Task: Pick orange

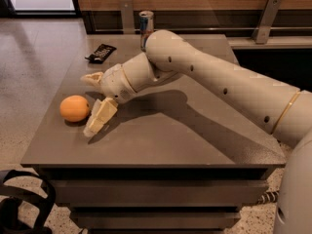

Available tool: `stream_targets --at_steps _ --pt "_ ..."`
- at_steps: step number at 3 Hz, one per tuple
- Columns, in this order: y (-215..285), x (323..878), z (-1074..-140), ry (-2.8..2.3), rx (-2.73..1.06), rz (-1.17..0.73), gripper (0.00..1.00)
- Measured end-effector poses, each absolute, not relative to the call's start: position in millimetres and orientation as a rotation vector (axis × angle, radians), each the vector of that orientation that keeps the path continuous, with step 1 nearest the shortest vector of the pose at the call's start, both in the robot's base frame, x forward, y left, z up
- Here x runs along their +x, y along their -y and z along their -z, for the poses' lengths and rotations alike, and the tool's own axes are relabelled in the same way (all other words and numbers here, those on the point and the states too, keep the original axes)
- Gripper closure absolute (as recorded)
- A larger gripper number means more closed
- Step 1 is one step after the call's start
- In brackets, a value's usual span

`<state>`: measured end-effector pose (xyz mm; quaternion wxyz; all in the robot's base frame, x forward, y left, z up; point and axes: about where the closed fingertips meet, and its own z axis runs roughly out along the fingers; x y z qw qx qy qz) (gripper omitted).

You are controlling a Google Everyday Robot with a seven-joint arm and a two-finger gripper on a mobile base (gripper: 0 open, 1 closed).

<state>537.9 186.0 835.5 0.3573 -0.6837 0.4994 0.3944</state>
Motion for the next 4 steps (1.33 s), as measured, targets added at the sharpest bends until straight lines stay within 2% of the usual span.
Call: stream_targets --at_steps 1,4 --pt "-197.3 532.7 -831.6 -1.254 -1.788 -1.069 0.16" --pt "-210.9 527.0 -827.8 -1.212 -1.818 -1.118 0.87"
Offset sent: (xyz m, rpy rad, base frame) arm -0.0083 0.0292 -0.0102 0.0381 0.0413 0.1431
